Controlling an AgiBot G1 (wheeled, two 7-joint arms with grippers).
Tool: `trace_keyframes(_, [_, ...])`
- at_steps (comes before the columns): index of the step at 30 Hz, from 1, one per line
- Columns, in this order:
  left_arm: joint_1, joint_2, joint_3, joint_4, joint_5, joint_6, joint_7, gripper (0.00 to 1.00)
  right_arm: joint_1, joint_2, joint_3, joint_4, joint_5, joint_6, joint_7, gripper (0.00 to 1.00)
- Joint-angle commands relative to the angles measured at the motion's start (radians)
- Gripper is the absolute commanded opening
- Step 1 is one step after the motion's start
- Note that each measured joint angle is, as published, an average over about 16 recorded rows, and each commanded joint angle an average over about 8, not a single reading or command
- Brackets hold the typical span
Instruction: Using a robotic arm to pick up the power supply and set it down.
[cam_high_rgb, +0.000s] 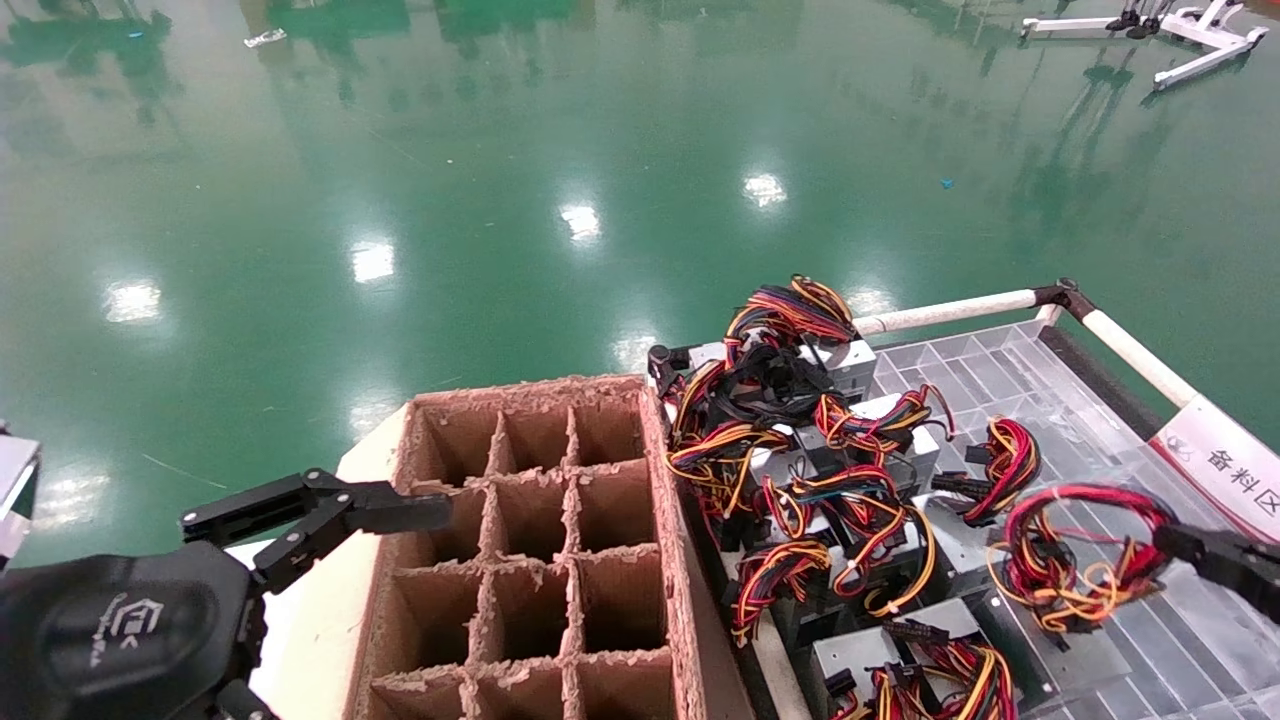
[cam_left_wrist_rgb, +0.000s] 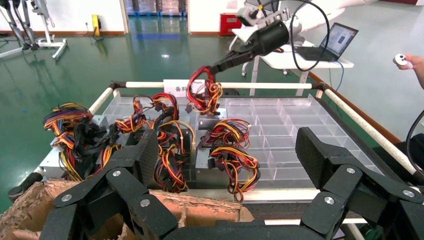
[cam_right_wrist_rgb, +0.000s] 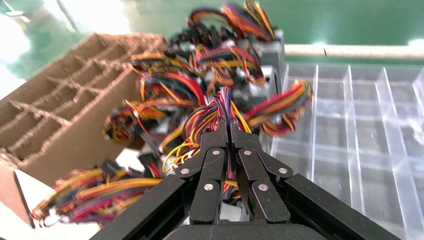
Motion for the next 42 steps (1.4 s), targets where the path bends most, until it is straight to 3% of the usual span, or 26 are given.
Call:
trace_keyframes(1, [0.000, 0.000, 0.000, 0.000, 0.000, 0.000, 0.000, 1.00, -0.003, 0.000, -0.003, 0.003, -0.003, 0.009, 0.002, 0.00])
trace_keyframes(2, [0.000, 0.000, 0.000, 0.000, 0.000, 0.000, 0.000, 1.00, -0.006, -0.001, -0.005, 0.005, -0.003, 0.013, 0.002, 0.00])
trace_keyframes(3, [0.000, 0.000, 0.000, 0.000, 0.000, 0.000, 0.000, 1.00, -0.009, -0.002, -0.007, 0.006, -0.003, 0.016, 0.002, 0.07])
trace_keyframes(10, [0.000, 0.000, 0.000, 0.000, 0.000, 0.000, 0.000, 1.00, -0.017, -0.007, -0.015, 0.010, -0.009, 0.033, -0.003, 0.95])
trace_keyframes(11, [0.000, 0.000, 0.000, 0.000, 0.000, 0.000, 0.000, 1.00, -0.017, -0.007, -0.015, 0.010, -0.010, 0.035, -0.003, 1.00])
trace_keyframes(35, [0.000, 0.000, 0.000, 0.001, 0.000, 0.000, 0.000, 1.00, 0.022, 0.036, 0.017, 0.086, 0.002, 0.030, 0.000, 1.00])
trace_keyframes(42, [0.000, 0.000, 0.000, 0.001, 0.000, 0.000, 0.000, 1.00, 0.009, 0.009, 0.091, 0.122, -0.035, 0.012, 0.023, 1.00])
